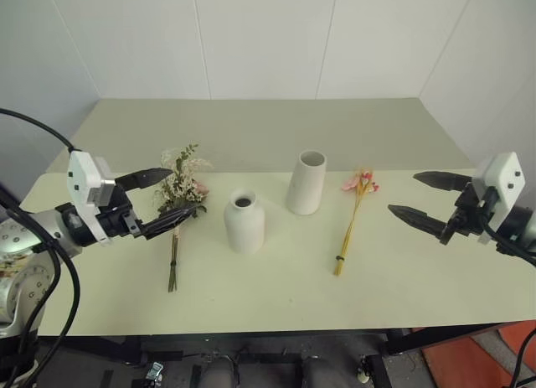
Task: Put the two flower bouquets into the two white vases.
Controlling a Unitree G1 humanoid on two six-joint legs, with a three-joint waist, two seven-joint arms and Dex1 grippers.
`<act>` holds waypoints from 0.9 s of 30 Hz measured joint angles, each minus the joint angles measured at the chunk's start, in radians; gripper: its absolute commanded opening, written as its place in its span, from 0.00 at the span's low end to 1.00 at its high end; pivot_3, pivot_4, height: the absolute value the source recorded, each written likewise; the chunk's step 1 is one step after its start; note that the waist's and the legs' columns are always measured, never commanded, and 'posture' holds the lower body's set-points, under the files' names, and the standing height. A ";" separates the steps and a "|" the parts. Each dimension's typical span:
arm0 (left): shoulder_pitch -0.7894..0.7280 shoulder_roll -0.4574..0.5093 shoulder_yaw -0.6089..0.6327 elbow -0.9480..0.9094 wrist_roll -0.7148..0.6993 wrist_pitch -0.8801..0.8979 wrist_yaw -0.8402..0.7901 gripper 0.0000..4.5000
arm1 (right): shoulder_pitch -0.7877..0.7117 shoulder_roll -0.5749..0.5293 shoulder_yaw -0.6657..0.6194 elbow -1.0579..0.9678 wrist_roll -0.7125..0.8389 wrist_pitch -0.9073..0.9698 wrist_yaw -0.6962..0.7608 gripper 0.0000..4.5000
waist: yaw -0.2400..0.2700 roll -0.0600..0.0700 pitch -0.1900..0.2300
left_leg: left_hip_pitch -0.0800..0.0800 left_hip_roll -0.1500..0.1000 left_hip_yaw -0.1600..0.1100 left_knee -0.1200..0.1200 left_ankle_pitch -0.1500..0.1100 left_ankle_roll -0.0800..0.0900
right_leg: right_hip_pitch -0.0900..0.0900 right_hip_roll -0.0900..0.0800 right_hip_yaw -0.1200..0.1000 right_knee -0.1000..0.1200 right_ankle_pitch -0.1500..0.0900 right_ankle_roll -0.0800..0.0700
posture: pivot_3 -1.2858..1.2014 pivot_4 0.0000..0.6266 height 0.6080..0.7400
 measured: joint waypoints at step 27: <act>-0.065 -0.024 -0.046 0.038 0.006 -0.016 -0.011 1.00 | -0.309 0.142 0.291 0.029 -0.002 0.722 -0.405 1.00 | -0.002 0.000 0.000 | -0.003 0.000 0.000 0.000 0.000 0.000 | -0.002 0.000 0.001 0.000 0.004 -0.007 | 0.52 0.24 1.00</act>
